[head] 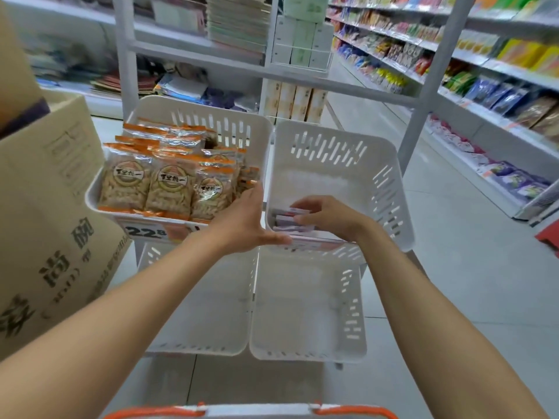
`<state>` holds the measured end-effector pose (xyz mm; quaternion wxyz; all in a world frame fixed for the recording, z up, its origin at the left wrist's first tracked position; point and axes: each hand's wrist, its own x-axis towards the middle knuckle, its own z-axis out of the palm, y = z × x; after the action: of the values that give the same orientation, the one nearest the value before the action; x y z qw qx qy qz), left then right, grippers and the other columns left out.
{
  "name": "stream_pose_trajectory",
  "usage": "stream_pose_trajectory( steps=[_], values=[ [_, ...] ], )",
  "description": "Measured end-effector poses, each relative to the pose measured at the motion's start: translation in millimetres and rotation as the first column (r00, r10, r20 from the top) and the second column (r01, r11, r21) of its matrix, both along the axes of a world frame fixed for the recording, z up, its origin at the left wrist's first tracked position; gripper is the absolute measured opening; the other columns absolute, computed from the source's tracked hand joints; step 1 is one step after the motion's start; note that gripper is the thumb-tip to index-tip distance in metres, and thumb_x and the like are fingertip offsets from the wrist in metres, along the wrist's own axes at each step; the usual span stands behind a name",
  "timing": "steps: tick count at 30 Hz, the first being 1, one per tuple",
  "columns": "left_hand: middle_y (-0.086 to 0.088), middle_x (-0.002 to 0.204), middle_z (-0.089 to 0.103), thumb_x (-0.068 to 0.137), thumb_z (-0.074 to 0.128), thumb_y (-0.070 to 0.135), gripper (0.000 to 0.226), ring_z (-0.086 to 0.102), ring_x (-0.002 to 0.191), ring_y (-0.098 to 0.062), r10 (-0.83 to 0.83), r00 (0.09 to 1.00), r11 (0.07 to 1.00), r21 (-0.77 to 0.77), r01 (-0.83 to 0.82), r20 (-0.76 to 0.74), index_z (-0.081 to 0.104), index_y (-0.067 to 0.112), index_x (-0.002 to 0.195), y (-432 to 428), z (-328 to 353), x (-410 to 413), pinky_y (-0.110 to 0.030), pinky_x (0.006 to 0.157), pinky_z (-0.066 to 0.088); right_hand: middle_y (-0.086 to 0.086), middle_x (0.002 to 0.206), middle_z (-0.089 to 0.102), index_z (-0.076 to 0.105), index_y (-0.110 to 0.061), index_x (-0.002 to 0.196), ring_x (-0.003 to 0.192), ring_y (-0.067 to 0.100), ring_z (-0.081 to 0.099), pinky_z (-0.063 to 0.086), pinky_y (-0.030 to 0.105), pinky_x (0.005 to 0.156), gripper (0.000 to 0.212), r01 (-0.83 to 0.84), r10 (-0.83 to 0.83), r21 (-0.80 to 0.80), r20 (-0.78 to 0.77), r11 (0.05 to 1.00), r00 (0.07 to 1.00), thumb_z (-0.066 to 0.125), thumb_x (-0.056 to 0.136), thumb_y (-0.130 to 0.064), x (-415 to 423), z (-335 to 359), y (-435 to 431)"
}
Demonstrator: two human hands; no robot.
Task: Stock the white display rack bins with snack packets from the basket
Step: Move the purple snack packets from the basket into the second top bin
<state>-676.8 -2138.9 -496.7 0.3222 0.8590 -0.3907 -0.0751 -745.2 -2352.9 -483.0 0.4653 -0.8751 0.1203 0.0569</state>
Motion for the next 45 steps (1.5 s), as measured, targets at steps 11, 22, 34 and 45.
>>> stream_pose_trajectory(
  steps=[11, 22, 34, 45],
  values=[
    [-0.006, 0.133, 0.055, 0.079, 0.078, 0.045, 0.075, 0.051, 0.121, -0.025, 0.171, 0.969, 0.983, -0.101, -0.154, 0.181, 0.048, 0.018, 0.142, 28, 20, -68, -0.039, 0.1, 0.045, -0.007, 0.119, 0.063, 0.066, -0.022, 0.118, 0.102, 0.007, 0.06, 0.047, 0.014, 0.081, 0.035, 0.281, -0.192, -0.13, 0.466, 0.951, 0.864, 0.071, 0.084, -0.015, -85, 21, 71],
    [-0.002, 0.116, 0.063, 0.08, 0.081, 0.031, 0.054, 0.061, 0.094, -0.017, 0.187, 0.93, 0.979, -0.021, -0.204, -0.317, 0.061, 0.015, 0.127, 150, -103, -214, -0.027, 0.079, 0.048, 0.006, 0.109, 0.069, 0.068, -0.005, 0.116, 0.092, 0.013, 0.06, 0.05, 0.027, 0.085, 0.029, -0.112, 0.064, -0.18, -0.252, 0.977, 0.966, 0.067, 0.088, -0.007, -269, -144, 144],
    [0.003, 0.119, 0.063, 0.084, 0.077, 0.031, 0.051, 0.061, 0.098, -0.011, 0.212, 0.887, 0.968, -0.039, -0.249, -0.411, 0.059, 0.019, 0.13, 194, -137, -253, -0.02, 0.078, 0.05, 0.013, 0.105, 0.064, 0.066, -0.005, 0.111, 0.098, 0.028, 0.058, 0.05, 0.039, 0.085, 0.046, -0.08, -0.02, -0.305, -0.312, 0.949, 0.95, 0.08, 0.078, -0.034, -267, -232, 185],
    [0.001, 0.1, 0.075, 0.085, 0.076, 0.014, 0.026, 0.072, 0.095, -0.019, 0.098, 0.785, 0.975, -0.098, -0.198, -0.612, 0.071, 0.021, 0.109, 193, -132, -259, -0.044, 0.09, 0.057, 0.001, 0.121, 0.062, 0.053, -0.015, 0.134, 0.109, 0.013, 0.061, 0.053, 0.025, 0.091, 0.053, 0.049, -0.054, 0.21, 0.019, 0.976, 0.998, 0.074, 0.086, -0.018, -268, -137, 213]
  ],
)
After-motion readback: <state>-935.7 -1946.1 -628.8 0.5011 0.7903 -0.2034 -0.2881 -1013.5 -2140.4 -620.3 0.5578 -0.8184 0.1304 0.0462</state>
